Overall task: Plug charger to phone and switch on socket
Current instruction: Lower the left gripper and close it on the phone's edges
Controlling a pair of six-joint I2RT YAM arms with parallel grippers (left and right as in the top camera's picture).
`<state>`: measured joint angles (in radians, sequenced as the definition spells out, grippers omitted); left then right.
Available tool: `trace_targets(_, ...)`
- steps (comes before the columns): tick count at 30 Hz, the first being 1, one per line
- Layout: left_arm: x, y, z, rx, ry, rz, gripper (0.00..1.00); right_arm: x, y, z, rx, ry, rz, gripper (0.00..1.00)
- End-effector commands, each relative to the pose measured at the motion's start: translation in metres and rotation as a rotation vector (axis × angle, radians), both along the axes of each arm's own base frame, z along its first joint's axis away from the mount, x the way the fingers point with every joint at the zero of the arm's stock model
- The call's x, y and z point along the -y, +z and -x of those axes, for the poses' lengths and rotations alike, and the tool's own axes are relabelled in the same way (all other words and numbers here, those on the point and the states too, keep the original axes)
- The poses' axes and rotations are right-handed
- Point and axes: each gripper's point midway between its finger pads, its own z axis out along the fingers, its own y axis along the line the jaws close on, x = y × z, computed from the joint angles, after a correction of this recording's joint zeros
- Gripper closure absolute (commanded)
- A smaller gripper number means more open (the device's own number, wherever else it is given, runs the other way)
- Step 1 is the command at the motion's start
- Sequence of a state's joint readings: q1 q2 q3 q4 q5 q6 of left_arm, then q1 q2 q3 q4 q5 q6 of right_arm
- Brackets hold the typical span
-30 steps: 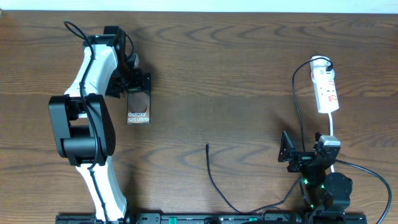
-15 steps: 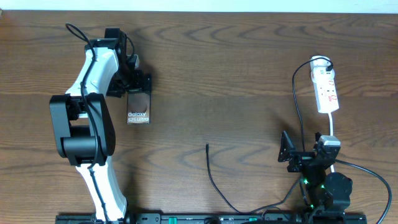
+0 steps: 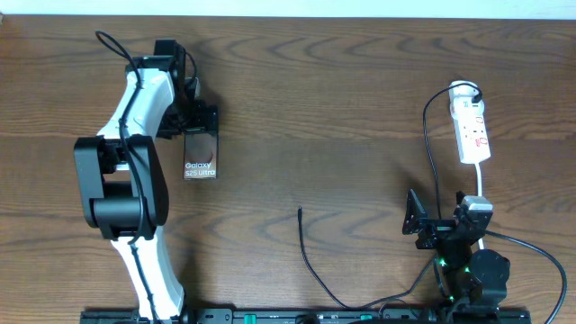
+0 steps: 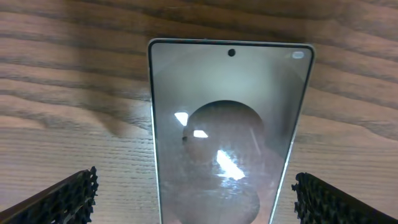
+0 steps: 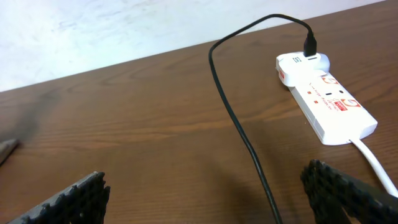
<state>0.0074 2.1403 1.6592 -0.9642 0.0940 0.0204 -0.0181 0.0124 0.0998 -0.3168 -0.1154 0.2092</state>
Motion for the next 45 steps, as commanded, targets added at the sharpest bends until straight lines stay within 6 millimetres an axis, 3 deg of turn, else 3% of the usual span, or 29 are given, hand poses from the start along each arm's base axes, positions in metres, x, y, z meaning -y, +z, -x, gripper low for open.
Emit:
trace_targets(1, 0.005, -0.010, 0.006, -0.028, -0.013, -0.046, 0.01, -0.001, 0.000, 0.000, 0.002, 0.003, -0.010, 0.01)
trace_targets(30, 0.008, -0.017, 0.009, -0.045, -0.022, -0.054, 0.01, -0.001, 0.000, 0.000, 0.002, 0.003, -0.011, 0.01)
trace_targets(39, 0.010, -0.031, 0.024, -0.087, -0.024, -0.035, 0.01, -0.001, 0.000, 0.000, 0.002, 0.003, -0.010, 0.01)
trace_targets(45, 0.012, -0.035, 0.024, -0.081, -0.023, -0.024, 0.01, -0.001, 0.000, 0.000, 0.002, 0.003, -0.010, 0.01)
